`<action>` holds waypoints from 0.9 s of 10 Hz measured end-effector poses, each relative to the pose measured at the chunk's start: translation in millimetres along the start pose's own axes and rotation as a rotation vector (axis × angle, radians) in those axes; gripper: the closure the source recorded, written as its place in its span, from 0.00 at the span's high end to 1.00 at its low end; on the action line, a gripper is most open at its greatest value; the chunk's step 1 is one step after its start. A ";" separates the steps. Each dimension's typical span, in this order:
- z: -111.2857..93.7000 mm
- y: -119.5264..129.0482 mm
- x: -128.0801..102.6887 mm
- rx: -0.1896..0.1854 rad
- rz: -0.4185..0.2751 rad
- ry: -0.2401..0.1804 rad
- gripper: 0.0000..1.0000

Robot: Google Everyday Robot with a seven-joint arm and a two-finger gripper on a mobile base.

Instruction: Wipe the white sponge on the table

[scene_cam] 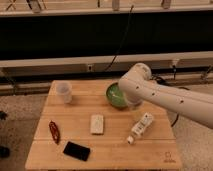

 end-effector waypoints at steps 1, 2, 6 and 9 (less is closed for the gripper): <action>3.8 -1.6 -6.1 -0.002 -0.019 0.001 0.80; 9.0 -5.5 -15.7 -0.004 -0.049 0.001 0.80; 20.2 -14.8 -39.7 -0.012 -0.146 0.005 0.80; 30.7 -20.4 -66.3 -0.021 -0.217 0.000 0.80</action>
